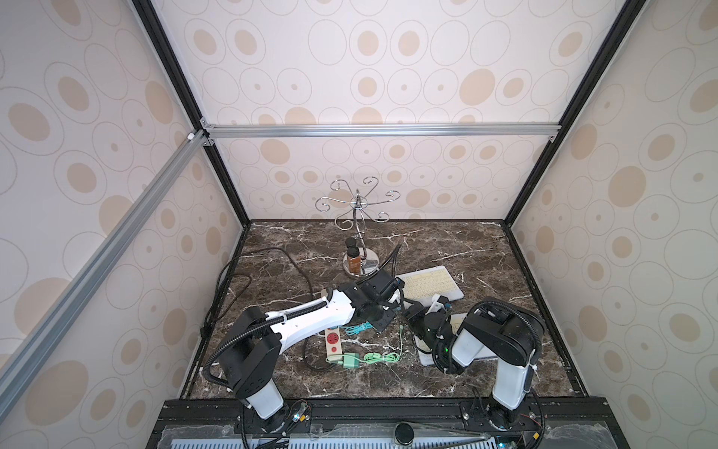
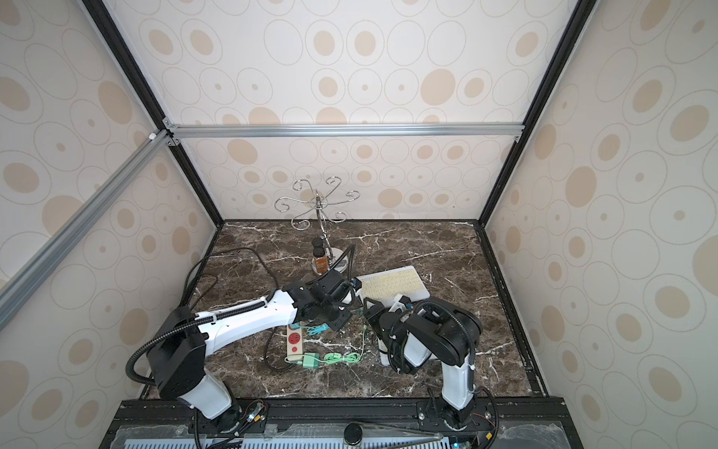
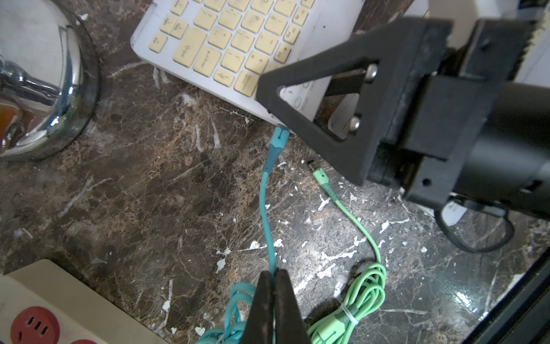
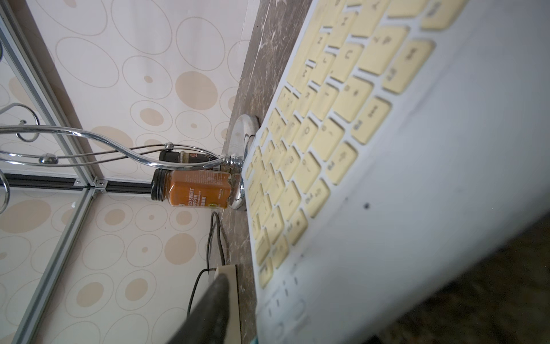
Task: Unplug the wireless keyboard
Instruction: Pick up the keyboard from the center of the board.
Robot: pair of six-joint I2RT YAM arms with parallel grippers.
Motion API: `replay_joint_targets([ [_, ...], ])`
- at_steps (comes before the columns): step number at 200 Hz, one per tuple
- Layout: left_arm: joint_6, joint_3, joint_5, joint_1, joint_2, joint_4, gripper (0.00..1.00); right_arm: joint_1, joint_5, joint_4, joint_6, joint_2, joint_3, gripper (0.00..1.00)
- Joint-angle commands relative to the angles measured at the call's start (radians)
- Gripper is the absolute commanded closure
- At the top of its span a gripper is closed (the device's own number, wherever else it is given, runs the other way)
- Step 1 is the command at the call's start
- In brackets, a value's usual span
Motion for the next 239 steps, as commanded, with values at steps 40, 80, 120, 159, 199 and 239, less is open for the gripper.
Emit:
replay_joint_targets([
  [40,-0.027,-0.016,-0.077,0.0,-0.095,0.001,0.57,-0.004,0.009,0.033,-0.004,-0.012,0.006,0.89],
  [80,-0.188,-0.21,0.003,-0.024,-0.338,0.24,0.31,-0.004,0.01,0.033,0.008,-0.021,-0.006,1.0],
  [120,-0.215,-0.401,0.022,-0.03,-0.425,0.508,0.35,-0.003,-0.026,0.001,-0.025,-0.058,-0.001,1.0],
  [159,-0.141,-0.491,-0.068,-0.03,-0.475,0.613,0.37,-0.003,-0.03,-0.034,-0.056,-0.109,-0.004,1.0],
  [199,-0.097,-0.657,-0.342,-0.028,-0.531,0.997,0.27,-0.005,-0.012,-0.34,-0.112,-0.226,0.089,1.0],
  [239,-0.035,-0.655,-0.337,-0.026,-0.513,1.026,0.27,-0.007,0.034,-0.565,-0.189,-0.335,0.169,1.0],
])
